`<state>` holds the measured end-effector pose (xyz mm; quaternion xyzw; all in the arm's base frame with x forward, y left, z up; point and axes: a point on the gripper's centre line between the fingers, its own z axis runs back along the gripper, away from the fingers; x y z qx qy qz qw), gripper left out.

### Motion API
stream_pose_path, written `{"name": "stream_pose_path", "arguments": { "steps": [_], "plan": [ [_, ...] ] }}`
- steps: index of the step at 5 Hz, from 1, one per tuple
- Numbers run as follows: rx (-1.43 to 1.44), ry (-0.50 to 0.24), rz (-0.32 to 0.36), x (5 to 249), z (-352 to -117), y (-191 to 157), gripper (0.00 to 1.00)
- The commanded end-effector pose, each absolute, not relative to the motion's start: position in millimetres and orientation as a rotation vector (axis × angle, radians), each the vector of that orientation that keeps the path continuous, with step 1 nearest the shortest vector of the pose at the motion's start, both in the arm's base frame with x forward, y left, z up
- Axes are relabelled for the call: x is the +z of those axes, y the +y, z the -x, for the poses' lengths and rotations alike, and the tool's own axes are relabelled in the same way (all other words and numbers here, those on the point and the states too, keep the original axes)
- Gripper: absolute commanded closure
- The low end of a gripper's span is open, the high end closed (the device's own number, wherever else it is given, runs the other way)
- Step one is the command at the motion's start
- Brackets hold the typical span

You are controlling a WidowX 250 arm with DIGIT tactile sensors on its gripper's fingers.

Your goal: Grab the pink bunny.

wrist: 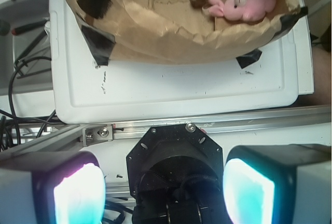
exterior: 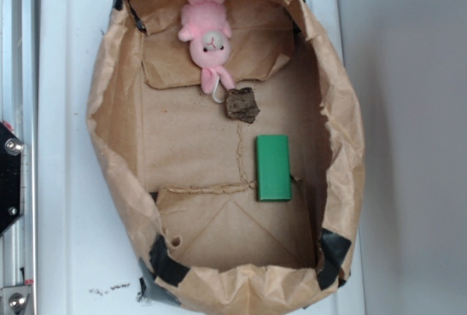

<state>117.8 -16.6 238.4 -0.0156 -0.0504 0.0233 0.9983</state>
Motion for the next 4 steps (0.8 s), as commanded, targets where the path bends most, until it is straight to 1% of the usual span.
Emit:
{"name": "stream_pose_path", "arguments": {
  "steps": [1, 2, 3, 4],
  "plan": [
    [0.24, -0.129, 0.006, 234.9, -179.0, -26.6, 0.0],
    [0.306, -0.128, -0.018, 226.8, -190.5, -22.5, 0.0],
    [0.447, -0.15, -0.007, 219.7, -199.6, -15.1, 0.0],
    [0.588, -0.169, 0.026, 210.7, -204.6, -5.8, 0.0]
  ]
}}
